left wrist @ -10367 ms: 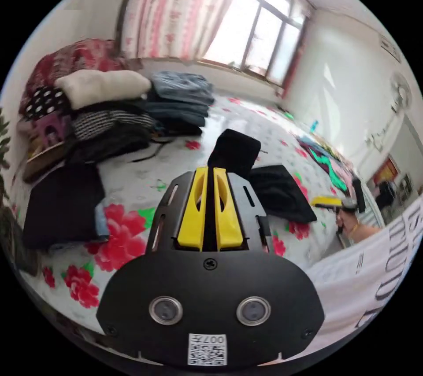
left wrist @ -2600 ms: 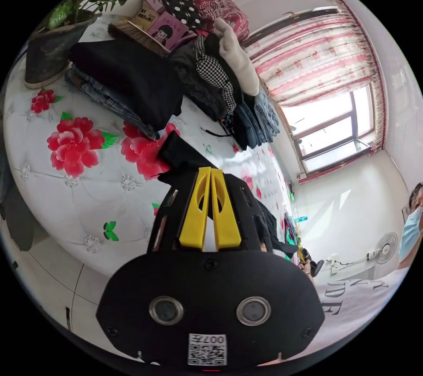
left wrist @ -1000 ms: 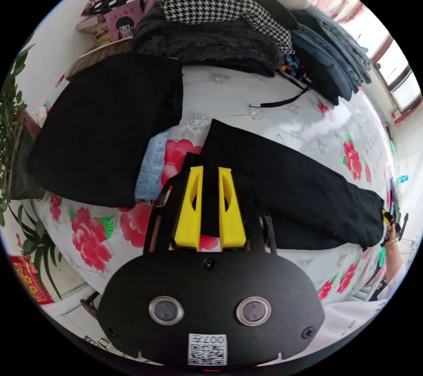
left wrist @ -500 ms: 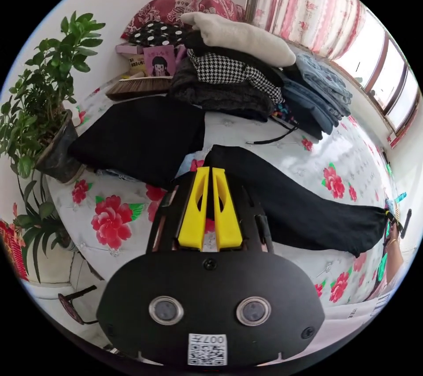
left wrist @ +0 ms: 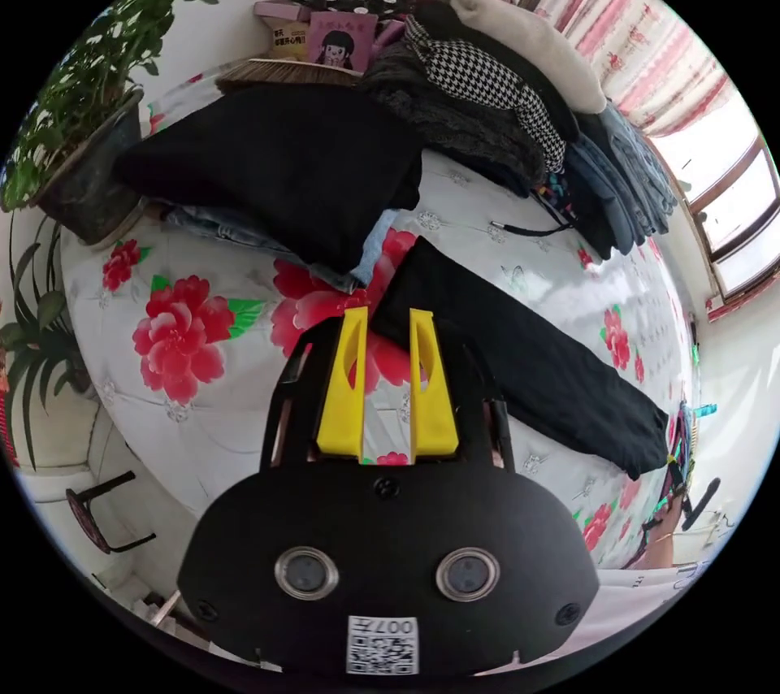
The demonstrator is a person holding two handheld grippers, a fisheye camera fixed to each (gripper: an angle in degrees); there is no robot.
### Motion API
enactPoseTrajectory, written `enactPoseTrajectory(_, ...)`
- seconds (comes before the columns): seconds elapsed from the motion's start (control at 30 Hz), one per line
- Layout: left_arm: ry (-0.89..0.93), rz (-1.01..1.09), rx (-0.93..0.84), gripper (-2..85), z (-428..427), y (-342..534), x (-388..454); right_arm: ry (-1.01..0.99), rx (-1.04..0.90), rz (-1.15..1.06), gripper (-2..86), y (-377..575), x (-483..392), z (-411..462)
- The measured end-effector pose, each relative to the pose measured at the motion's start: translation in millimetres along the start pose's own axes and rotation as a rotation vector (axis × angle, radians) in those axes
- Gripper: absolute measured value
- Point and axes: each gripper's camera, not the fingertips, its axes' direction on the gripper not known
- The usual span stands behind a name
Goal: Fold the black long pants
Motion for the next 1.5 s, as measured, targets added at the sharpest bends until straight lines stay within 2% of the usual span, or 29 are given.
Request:
enactPoseTrajectory(0.17, 0.126, -0.044, -0.084, 12.3, 21, -11, -18, -0.065, -0.088, -0.173, 6.6, 26, -103, 9)
enactPoseTrajectory(0.23, 0.13, -0.075, -0.113, 13.1, 32, -19, -18, -0.022, -0.12, -0.231, 6.9, 20, -141, 18)
enactPoseTrajectory(0.3, 0.074, -0.074, -0.074, 13.0, 33, -24, -15, 0.064, -0.16, -0.199, 7.0, 17, -154, 27)
enactPoseTrajectory(0.43, -0.059, -0.038, -0.099, 9.7, 35, -29, -10, 0.074, -0.199, -0.117, 6.0, 19, -165, 29)
enactPoseTrajectory(0.5, -0.047, -0.01, -0.085, 8.1, 34, -27, -17, 0.166, -0.241, -0.141, 4.6, 17, -171, 38)
enactPoseTrajectory(0.57, 0.067, -0.014, -0.073, 6.0, 34, -26, -34, 0.278, -0.326, -0.166, 2.7, 14, -169, 55)
enactPoseTrajectory(0.6, 0.085, -0.019, -0.078, 5.8, 33, -27, -38, 0.216, -0.298, -0.198, 1.5, 9, -167, 48)
enactPoseTrajectory(0.7, 0.133, -0.036, -0.098, 5.1, 30, -29, -53, 0.241, -0.288, -0.081, 0.4, -11, -150, 28)
enactPoseTrajectory(0.83, 0.172, -0.022, -0.08, 5.0, 24, -20, -68, 0.157, -0.164, -0.127, 0.5, -7, -152, -18)
enactPoseTrajectory(1.03, 0.253, -0.092, -0.086, 4.9, 25, -9, -94, 0.12, -0.303, -0.12, 3.8, -10, -147, 14)
enactPoseTrajectory(1.23, 0.248, -0.075, -0.068, 4.8, 13, -8, -94, 0.19, -0.356, -0.093, 1.3, -49, -137, 31)
enactPoseTrajectory(1.4, 0.264, -0.1, 0.009, 4.6, -12, 3, -111, 0.094, -0.291, -0.151, 0.4, -22, -130, -12)
enactPoseTrajectory(1.5, 0.207, -0.095, 0.069, 4.5, -36, 17, -128, 0.005, -0.275, -0.195, 0.3, 13, -132, -41)
